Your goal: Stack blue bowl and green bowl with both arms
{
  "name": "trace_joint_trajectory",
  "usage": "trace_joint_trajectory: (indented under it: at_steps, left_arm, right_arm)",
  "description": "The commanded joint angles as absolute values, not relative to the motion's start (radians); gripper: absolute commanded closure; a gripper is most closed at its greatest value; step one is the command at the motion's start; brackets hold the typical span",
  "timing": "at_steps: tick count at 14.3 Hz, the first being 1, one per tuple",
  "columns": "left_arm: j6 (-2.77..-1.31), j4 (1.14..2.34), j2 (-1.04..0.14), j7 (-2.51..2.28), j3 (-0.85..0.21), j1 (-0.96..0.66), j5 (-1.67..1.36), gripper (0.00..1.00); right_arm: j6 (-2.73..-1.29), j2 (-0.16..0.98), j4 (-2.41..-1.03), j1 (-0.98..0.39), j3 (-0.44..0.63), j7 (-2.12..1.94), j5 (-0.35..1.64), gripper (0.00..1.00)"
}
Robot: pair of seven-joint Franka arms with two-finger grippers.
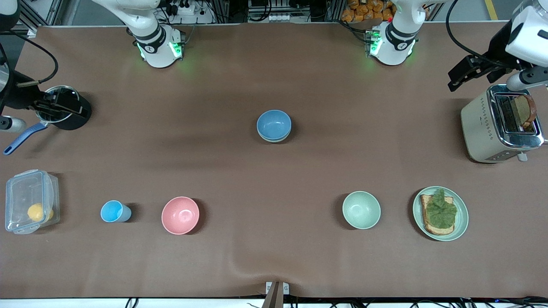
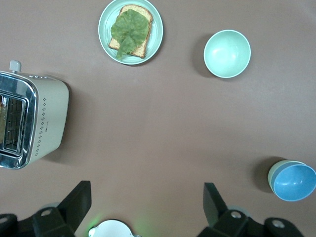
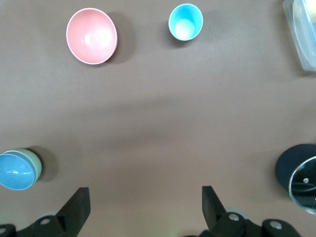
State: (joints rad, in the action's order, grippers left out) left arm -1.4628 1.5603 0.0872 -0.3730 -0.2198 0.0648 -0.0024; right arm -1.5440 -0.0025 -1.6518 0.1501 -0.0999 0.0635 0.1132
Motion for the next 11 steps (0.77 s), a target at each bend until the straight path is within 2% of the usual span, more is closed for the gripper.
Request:
trace_joint_trajectory:
  at_steps: [1,3,11]
  left_arm:
    - [-1.528,1.623,0.098,-0.353,-0.181,0.037,0.018,0.0]
    - [-1.575,1.664,0.101,-0.351,-0.161,0.035,0.003,0.0]
    - [-1.594,1.661,0.094,-0.322,-0.158,0.032,-0.022,0.0]
  right_arm:
    - [-1.575,-0.02,-1.677,0.173,-0.126,0.031,0.033,0.0]
    - [-1.595,-0.021,-1.672,0.173,-0.127,0.028,-0.005,0.0]
    - [-1.608,-0.014,-1.672,0.169,-0.127,0.035,-0.018,0.0]
